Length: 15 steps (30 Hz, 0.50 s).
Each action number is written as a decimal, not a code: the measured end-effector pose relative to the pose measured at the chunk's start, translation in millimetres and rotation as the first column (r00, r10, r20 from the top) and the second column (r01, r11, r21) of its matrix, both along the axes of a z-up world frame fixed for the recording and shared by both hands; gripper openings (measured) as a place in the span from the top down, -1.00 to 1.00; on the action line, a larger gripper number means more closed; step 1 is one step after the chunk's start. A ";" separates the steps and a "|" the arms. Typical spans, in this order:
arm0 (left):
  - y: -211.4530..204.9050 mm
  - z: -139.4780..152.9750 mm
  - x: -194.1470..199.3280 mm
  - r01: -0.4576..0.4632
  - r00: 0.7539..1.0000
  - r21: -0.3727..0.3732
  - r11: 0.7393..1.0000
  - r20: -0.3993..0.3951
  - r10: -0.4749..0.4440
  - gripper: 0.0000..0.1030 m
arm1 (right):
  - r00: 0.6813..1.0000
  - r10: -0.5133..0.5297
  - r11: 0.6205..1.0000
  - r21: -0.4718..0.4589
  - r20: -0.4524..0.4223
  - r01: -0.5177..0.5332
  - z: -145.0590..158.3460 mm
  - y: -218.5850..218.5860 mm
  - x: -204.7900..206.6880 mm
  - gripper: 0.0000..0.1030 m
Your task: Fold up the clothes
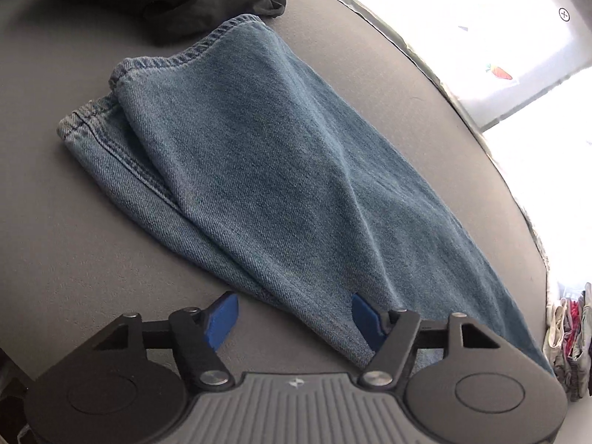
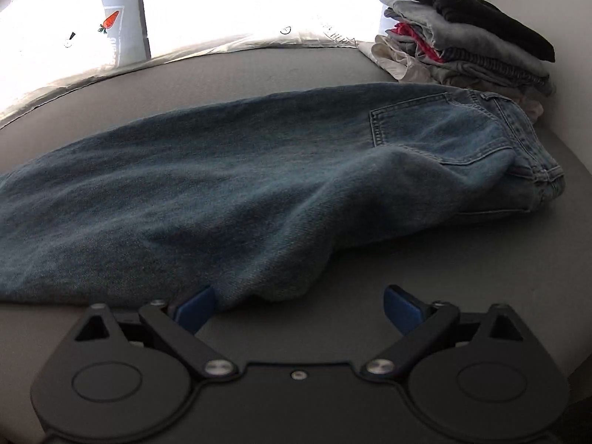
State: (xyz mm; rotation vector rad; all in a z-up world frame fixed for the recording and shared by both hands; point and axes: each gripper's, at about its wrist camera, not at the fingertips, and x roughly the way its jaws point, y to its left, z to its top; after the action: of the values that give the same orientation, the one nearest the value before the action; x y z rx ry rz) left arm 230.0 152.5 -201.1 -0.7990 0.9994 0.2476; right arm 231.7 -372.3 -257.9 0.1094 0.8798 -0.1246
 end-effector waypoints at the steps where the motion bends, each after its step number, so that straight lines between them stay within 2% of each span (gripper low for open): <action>1: -1.1 -2.1 2.6 0.011 1.000 -0.022 1.000 0.001 -0.011 0.11 | 1.000 -0.018 0.999 0.044 -0.007 0.019 -2.3 -3.8 -0.3 -0.92; 2: -2.3 -4.2 5.1 0.022 1.000 -0.044 0.999 0.003 -0.022 0.54 | 1.000 -0.028 0.998 0.064 -0.010 0.029 -3.3 -5.7 0.1 -0.92; 3: -4.2 -5.7 7.9 0.032 0.999 -0.054 0.998 0.000 -0.033 0.80 | 0.999 -0.034 0.997 0.073 -0.013 0.035 -3.7 -6.1 1.0 -0.92; 6: -12.3 -2.8 14.6 0.062 0.998 -0.026 0.998 -0.020 -0.063 0.86 | 0.999 -0.039 0.997 0.071 -0.015 0.040 -3.9 -4.3 2.7 -0.93; 8: -12.7 3.3 16.3 0.063 0.998 -0.036 0.997 -0.023 -0.064 0.92 | 0.999 -0.033 0.997 0.064 -0.018 0.034 -4.2 -2.5 3.0 -0.93; 11: -6.6 16.8 16.1 0.023 0.999 -0.107 0.994 0.042 -0.019 0.97 | 1.000 -0.025 0.998 0.058 -0.018 0.026 -2.7 -3.0 4.0 -0.93; 15: -4.8 45.3 32.8 0.032 0.988 -0.116 0.993 0.154 -0.014 0.98 | 1.000 -0.001 1.000 0.002 -0.009 0.001 1.9 3.1 6.0 -0.93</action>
State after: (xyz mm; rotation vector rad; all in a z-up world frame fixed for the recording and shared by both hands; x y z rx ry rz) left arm 262.8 147.6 -155.8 -0.9002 0.8838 0.1060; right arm 237.7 -369.2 -256.0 0.1112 0.8892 -0.1253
